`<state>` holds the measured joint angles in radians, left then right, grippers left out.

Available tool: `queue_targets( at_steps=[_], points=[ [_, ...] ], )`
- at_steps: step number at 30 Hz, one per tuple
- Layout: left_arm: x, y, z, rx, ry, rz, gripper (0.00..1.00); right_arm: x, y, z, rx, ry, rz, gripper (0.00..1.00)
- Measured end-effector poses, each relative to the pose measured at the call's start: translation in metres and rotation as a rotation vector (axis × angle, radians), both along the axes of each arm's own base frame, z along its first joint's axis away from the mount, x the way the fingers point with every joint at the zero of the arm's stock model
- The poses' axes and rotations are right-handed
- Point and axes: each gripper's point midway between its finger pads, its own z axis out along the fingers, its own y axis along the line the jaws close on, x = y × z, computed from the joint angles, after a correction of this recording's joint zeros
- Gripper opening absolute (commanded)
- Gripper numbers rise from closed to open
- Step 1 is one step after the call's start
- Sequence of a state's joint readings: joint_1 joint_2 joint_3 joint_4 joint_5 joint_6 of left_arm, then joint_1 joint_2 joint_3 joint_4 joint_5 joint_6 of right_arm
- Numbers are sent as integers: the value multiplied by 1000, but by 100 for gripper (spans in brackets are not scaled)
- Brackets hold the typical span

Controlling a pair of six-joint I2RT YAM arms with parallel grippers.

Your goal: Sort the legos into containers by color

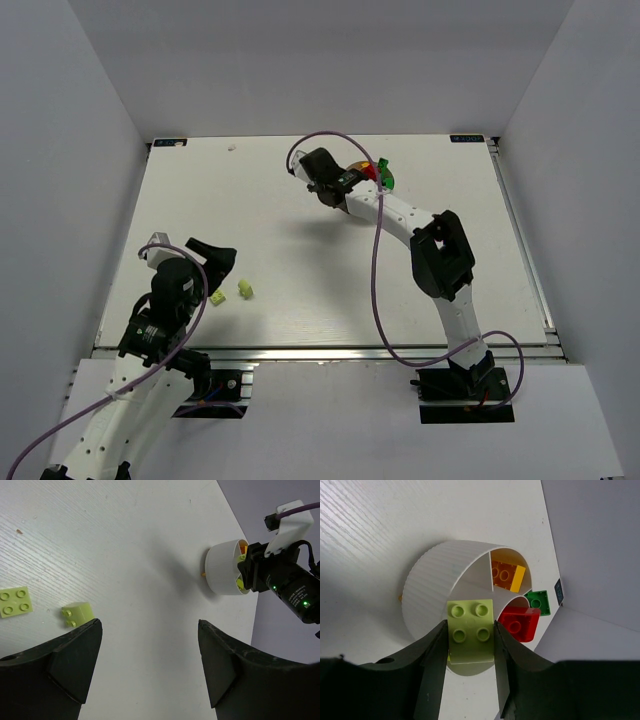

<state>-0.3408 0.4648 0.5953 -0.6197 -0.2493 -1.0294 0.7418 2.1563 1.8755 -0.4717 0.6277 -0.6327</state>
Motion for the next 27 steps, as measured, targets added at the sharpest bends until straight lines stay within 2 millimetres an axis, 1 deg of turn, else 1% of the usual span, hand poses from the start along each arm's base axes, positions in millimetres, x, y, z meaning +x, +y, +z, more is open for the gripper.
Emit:
queue_targets(
  at_steps=[7,8,9,10,11,14,17,18,21,22,26,27],
  points=[
    [-1,1,3,-6,-15,0,86,1,-4,0,-21,-8,-13,0],
    [-1,1,3,-6,-15,0,86,1,-4,0,-21,-8,-13,5],
    [-1,1,3,-6,-15,0,86,2,-4,-1,-22,-8,-13,7],
    [-1,1,3,-6,-15,0,86,2,-4,-1,-22,-7,-14,13],
    [-1,1,3,-6,-15,0,86,2,-4,-2,-23,-6,-14,21],
    [-1,1,3,-6,-15,1,86,2,-5,-4,-27,-2,-15,27],
    [-1,1,3,-6,-15,1,86,2,-5,-5,-25,0,-14,30],
    [-2,1,3,-6,-15,0,86,3,-6,-4,-24,0,-15,35],
    [-2,1,3,-6,-15,0,86,4,-6,-4,-22,-1,-15,37],
    [-2,1,3,-7,-15,0,86,4,-6,-3,-22,-1,-15,43],
    [-2,1,3,-7,-15,0,86,5,-7,-2,-25,-3,-12,45],
    [-2,0,3,-7,-15,0,86,6,-7,-2,-26,-4,-12,49]
  ],
)
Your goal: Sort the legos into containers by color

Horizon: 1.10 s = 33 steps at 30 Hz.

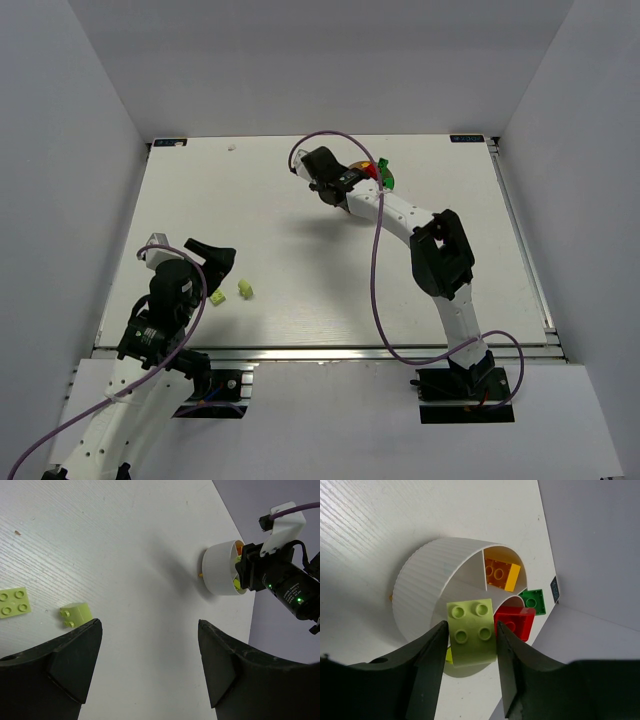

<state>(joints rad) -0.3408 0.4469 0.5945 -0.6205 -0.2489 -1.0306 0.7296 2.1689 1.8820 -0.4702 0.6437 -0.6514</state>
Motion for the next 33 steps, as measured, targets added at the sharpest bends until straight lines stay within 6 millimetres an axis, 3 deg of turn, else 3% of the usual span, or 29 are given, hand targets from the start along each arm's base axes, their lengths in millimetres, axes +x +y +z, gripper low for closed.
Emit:
queue_targets(
  at_steps=[13,16,17,19,20,21,23,24,25,26,27,29,31,33],
  points=[
    [-1,-2,-8,-1,19,-8,86,0,2,-1,0,6,15,51],
    [-1,-2,-8,-3,20,-9,77,0,5,1,15,16,31,47],
    [-1,-3,-8,-3,22,-10,64,-1,9,2,29,26,45,45],
    [0,-4,-9,-6,29,-14,44,-3,20,9,75,58,98,36],
    [0,-5,-11,-5,36,-17,28,-5,25,15,104,65,123,12],
    [1,-6,-14,-1,50,-22,25,-10,31,18,143,96,174,3],
    [3,-7,-25,23,96,-32,26,-27,45,34,247,151,291,0],
    [3,-8,-34,40,136,-36,34,-39,50,44,300,177,349,0],
    [3,-8,-44,61,181,-41,42,-54,54,57,358,204,415,12],
    [3,-8,-54,82,232,-46,50,-69,57,69,414,227,479,51],
    [2,-8,-63,106,282,-53,61,-86,62,82,473,252,550,66],
    [0,-7,-80,151,381,-66,69,-115,67,101,560,292,675,83],
    [-1,-7,-91,193,465,-83,76,-145,73,105,634,348,791,87],
    [0,-7,-96,224,516,-97,77,-173,75,94,686,422,867,87]
  ],
)
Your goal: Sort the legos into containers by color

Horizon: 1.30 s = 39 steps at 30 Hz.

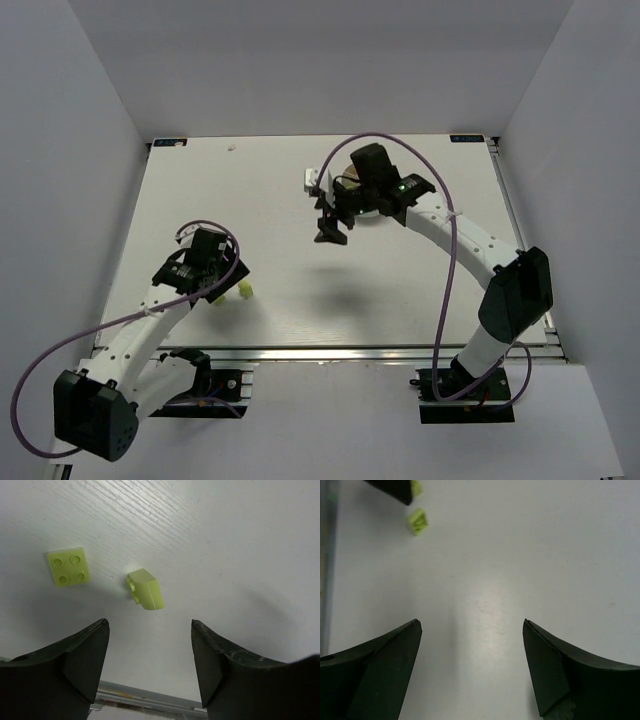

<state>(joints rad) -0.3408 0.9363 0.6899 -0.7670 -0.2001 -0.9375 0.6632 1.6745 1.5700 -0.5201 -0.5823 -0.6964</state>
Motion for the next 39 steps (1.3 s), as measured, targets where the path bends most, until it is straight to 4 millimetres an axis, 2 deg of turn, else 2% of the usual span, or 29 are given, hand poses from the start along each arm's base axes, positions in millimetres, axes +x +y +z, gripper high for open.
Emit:
queue_targets(
  at_steps=[4,7,12,18,24,37,39],
  points=[
    [3,-1,-3,37,50,-33,77,-34,0,-36,4,131,88,84],
    [6,-2,-10,55,95,-46,77,-38,-1,-39,18,163,100,83],
    [3,-6,-28,95,207,-65,74,-25,-1,-28,79,159,81,83],
    [1,-16,-41,123,273,-95,67,-7,-12,-23,121,173,22,82],
    [2,-19,-56,140,318,-95,61,2,-24,-20,142,176,-11,82],
    [10,-14,-69,179,310,-72,48,12,-46,-10,170,170,-60,82],
    [10,-14,-70,183,310,-70,44,13,-49,-9,175,168,-65,82]
  ],
)
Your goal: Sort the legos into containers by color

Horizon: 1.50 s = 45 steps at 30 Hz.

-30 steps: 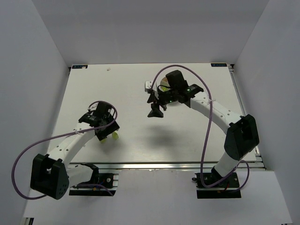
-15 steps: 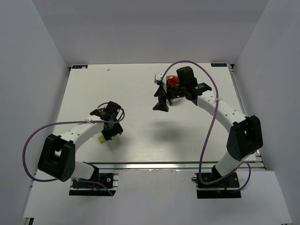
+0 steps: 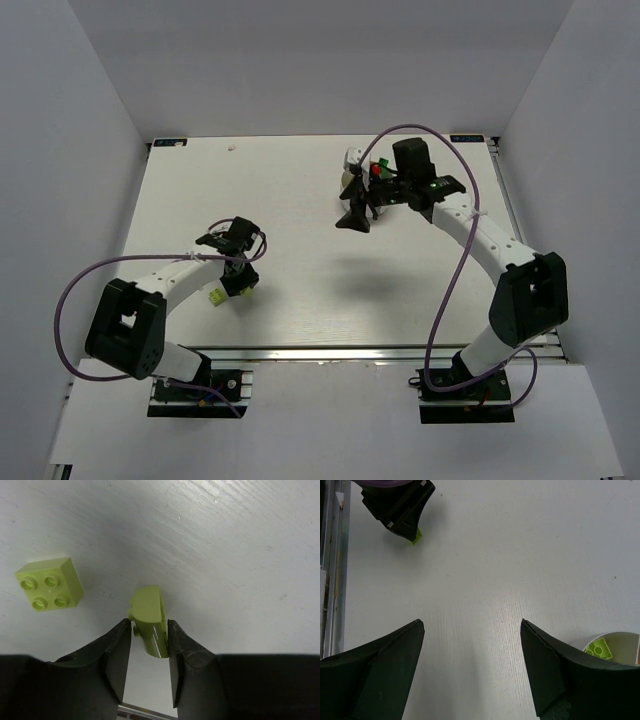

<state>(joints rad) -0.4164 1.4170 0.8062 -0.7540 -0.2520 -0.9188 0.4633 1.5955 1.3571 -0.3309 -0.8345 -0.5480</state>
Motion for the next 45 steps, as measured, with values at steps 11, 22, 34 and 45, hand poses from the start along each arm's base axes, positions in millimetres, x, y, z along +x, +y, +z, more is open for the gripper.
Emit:
queue_targets(
  at_steps=[11,22,34,45],
  points=[
    [31,-33,39,-152,-160,-34,5,16,-24,23,46,-8,-91,42],
    [150,-182,158,-648,-613,-360,0,60,-86,69,171,-4,-345,0],
    [262,-258,153,-648,-722,-466,4,70,-110,64,186,51,-435,0],
    [267,-256,127,-573,-653,-431,30,71,-116,59,186,69,-447,0]
  ],
)
